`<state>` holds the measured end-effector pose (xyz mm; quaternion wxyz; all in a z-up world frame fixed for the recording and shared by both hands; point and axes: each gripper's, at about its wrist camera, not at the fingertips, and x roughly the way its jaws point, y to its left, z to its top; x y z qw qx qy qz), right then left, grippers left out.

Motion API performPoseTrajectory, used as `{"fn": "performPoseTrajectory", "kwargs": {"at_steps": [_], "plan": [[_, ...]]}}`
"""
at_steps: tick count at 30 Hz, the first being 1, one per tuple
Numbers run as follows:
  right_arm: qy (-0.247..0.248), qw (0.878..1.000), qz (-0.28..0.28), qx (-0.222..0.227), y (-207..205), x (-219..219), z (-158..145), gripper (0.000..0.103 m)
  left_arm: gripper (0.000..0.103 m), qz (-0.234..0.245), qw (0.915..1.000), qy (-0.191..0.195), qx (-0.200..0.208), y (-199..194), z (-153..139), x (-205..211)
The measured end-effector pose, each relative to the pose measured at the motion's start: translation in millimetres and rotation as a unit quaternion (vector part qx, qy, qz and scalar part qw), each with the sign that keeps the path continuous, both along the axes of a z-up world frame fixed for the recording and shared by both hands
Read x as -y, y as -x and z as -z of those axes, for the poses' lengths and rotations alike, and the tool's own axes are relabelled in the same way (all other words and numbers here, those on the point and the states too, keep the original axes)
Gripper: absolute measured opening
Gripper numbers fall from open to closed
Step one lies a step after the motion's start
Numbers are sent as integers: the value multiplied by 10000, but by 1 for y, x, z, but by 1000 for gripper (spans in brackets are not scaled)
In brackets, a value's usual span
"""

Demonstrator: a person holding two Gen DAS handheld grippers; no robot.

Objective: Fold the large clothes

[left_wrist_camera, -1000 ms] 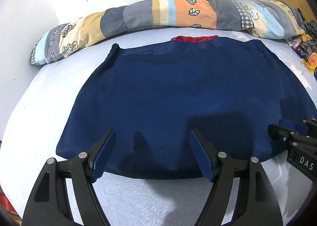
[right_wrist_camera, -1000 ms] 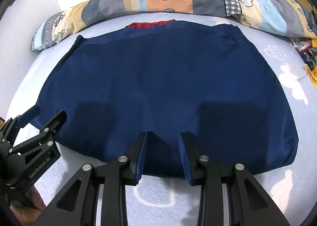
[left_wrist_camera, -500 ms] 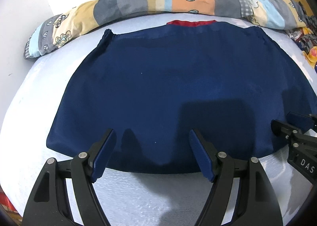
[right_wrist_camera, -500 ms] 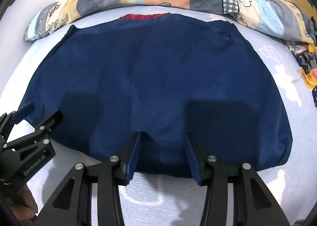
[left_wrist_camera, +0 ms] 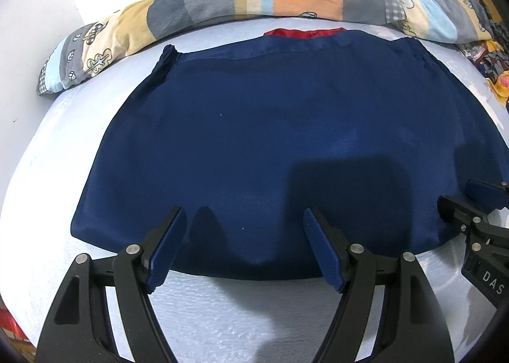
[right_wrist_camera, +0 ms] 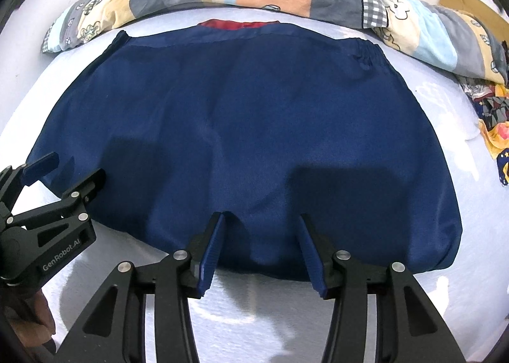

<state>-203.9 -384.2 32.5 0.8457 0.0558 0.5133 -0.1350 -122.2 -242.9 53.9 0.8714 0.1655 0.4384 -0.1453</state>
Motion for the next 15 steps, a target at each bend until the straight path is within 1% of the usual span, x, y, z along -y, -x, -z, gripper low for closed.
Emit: {"fn": "performPoseTrajectory", "kwargs": {"at_steps": [5, 7, 9, 10, 11, 13, 15], "plan": [[63, 10000, -22, 25, 1, -2, -2, 50, 76, -10, 10000, 30, -4, 0, -1, 0], [60, 9998, -62, 186, 2, -1, -9, 50, 76, -76, 10000, 40, 20, -4, -4, -4], [179, 9993, 51, 332, 4, 4, -16, 50, 76, -214, 9998, 49, 32, -9, -6, -11], [160, 9990, 210, 366, 5, 13, -18, 50, 76, -352, 9993, 88, 21, -14, -7, -17], [91, 9987, 342, 372, 6, 22, -18, 50, 76, -448, 9989, 120, -4, -17, -8, -22], [-331, 9960, 775, 302, 11, 46, -11, 50, 76, -675, 9973, 222, -182, -26, -5, -33], [-875, 9898, 1111, 144, 15, 66, 2, 50, 76, -730, 9961, 305, -388, -29, 1, -36]]}}
